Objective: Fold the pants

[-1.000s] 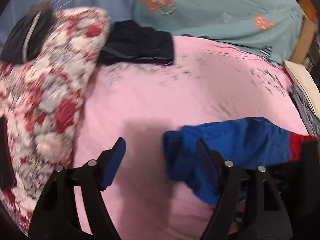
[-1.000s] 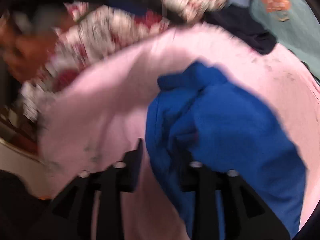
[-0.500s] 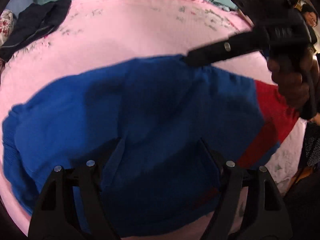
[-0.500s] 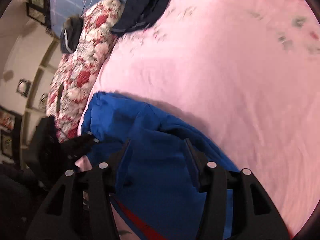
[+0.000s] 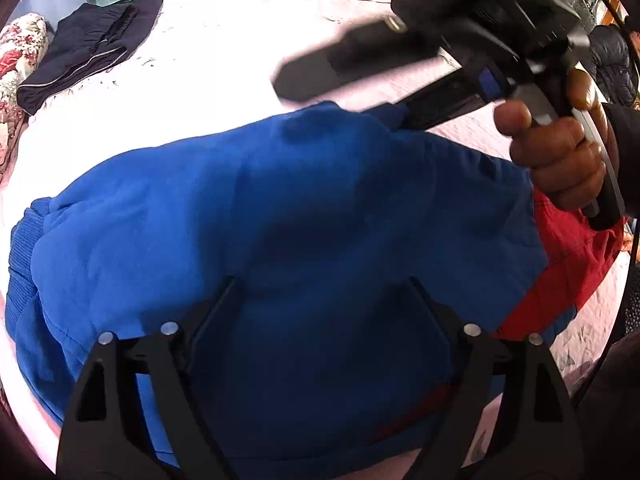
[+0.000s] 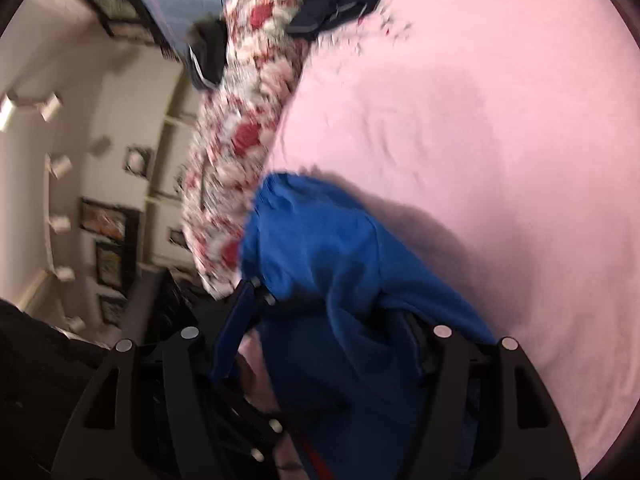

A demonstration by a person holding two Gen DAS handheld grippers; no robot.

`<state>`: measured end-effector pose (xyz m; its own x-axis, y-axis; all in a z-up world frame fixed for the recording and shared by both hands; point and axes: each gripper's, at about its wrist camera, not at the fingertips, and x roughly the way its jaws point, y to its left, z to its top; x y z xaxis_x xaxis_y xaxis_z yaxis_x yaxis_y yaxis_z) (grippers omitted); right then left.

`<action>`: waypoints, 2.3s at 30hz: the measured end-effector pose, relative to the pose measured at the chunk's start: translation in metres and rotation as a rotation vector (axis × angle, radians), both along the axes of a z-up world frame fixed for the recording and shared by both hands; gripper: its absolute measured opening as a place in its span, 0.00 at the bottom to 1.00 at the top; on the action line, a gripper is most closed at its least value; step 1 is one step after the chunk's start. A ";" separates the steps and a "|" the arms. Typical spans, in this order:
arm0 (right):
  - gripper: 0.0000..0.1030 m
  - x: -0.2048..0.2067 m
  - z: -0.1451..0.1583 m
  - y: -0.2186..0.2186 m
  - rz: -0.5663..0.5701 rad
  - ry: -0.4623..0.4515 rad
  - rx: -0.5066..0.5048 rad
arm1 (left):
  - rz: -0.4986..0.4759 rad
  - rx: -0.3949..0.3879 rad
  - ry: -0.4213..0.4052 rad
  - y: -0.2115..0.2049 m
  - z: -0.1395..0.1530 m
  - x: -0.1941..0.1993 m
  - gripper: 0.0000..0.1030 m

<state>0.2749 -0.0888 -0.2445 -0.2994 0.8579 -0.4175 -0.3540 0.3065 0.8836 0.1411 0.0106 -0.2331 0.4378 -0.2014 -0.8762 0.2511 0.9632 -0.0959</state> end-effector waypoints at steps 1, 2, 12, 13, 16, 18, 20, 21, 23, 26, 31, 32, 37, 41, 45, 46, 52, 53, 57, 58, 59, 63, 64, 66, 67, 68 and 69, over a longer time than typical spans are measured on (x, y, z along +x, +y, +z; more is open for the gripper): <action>0.64 0.007 0.002 -0.004 -0.028 0.004 0.024 | 0.000 0.005 0.000 -0.001 0.000 0.000 0.84; 0.61 0.015 0.004 -0.009 -0.052 0.006 0.042 | -0.001 0.011 -0.004 -0.001 0.000 0.000 0.84; 0.31 0.051 -0.027 -0.024 -0.166 0.129 0.003 | -0.015 0.117 -0.090 0.011 0.033 -0.001 0.85; 0.29 0.050 -0.027 -0.026 -0.169 0.123 -0.014 | -0.001 0.143 -0.108 0.025 0.039 -0.002 0.85; 0.28 0.050 -0.026 -0.024 -0.167 0.098 -0.068 | 0.099 0.213 -0.113 0.075 0.038 0.005 0.85; 0.30 0.053 -0.026 -0.026 -0.163 0.097 -0.109 | 0.162 0.183 -0.076 0.105 0.027 0.010 0.84; 0.32 0.050 -0.013 -0.029 -0.155 0.052 -0.157 | 0.172 0.143 -0.074 0.123 0.023 0.016 0.84; 0.36 0.043 0.004 -0.032 -0.155 -0.012 -0.184 | 0.163 0.145 -0.077 0.123 0.025 0.018 0.84; 0.38 0.029 0.030 -0.038 -0.191 -0.111 -0.203 | 0.144 0.141 -0.104 0.122 0.035 0.018 0.84; 0.39 0.005 0.049 -0.036 -0.208 -0.151 -0.143 | 0.133 0.061 -0.150 0.121 0.049 0.016 0.84; 0.39 -0.020 0.009 -0.017 -0.253 -0.201 -0.312 | 0.128 0.158 -0.146 0.125 0.015 0.030 0.85; 0.30 -0.019 -0.002 -0.024 -0.298 -0.208 -0.364 | 0.113 0.181 -0.147 0.123 0.013 0.030 0.85; 0.39 -0.057 0.029 -0.057 -0.455 -0.155 -0.248 | 0.065 0.125 -0.245 0.123 0.054 0.026 0.84; 0.41 -0.091 0.021 -0.051 -0.476 -0.185 -0.325 | -0.028 0.072 -0.236 0.107 0.044 0.040 0.85; 0.30 -0.102 -0.007 -0.092 -0.656 -0.139 -0.414 | 0.011 0.182 -0.204 0.121 0.007 0.065 0.85; 0.31 -0.105 -0.002 -0.103 -0.712 -0.120 -0.441 | 0.013 0.197 -0.210 0.121 0.012 0.067 0.85; 0.33 -0.072 0.050 -0.047 -0.653 -0.395 -0.410 | 0.077 0.114 -0.219 0.125 0.039 0.076 0.85; 0.33 -0.060 0.050 -0.033 -0.621 -0.428 -0.422 | 0.098 0.116 -0.201 0.128 0.035 0.079 0.85; 0.21 -0.020 0.028 0.002 -0.436 -0.507 -0.512 | 0.135 0.131 -0.161 0.135 0.022 0.086 0.85; 0.15 -0.015 0.025 0.007 -0.407 -0.531 -0.548 | 0.137 0.150 -0.159 0.135 0.020 0.087 0.85; 0.12 -0.012 0.021 0.008 -0.390 -0.555 -0.580 | 0.139 0.166 -0.158 0.135 0.017 0.088 0.85; 0.12 0.010 0.012 -0.011 -0.545 -0.558 -0.655 | 0.147 0.184 -0.136 0.138 0.007 0.095 0.87; 0.13 0.010 0.014 -0.015 -0.582 -0.525 -0.658 | 0.147 0.181 -0.134 0.138 0.009 0.095 0.87; 0.18 -0.003 0.027 -0.029 -0.623 -0.442 -0.564 | 0.145 0.174 -0.142 0.139 0.017 0.094 0.87; 0.23 -0.025 0.042 -0.034 -0.630 -0.430 -0.488 | 0.146 0.180 -0.169 0.139 0.025 0.090 0.87; 0.33 -0.042 0.051 -0.035 -0.622 -0.434 -0.457 | 0.142 0.184 -0.193 0.138 0.032 0.086 0.86; 0.41 -0.059 0.055 -0.036 -0.620 -0.441 -0.442 | 0.138 0.185 -0.213 0.136 0.038 0.081 0.87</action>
<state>0.2162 -0.1249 -0.1891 0.4335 0.5449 -0.7178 -0.2911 0.8384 0.4607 0.2221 0.1466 -0.1955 0.6277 0.0267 -0.7780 0.1129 0.9857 0.1248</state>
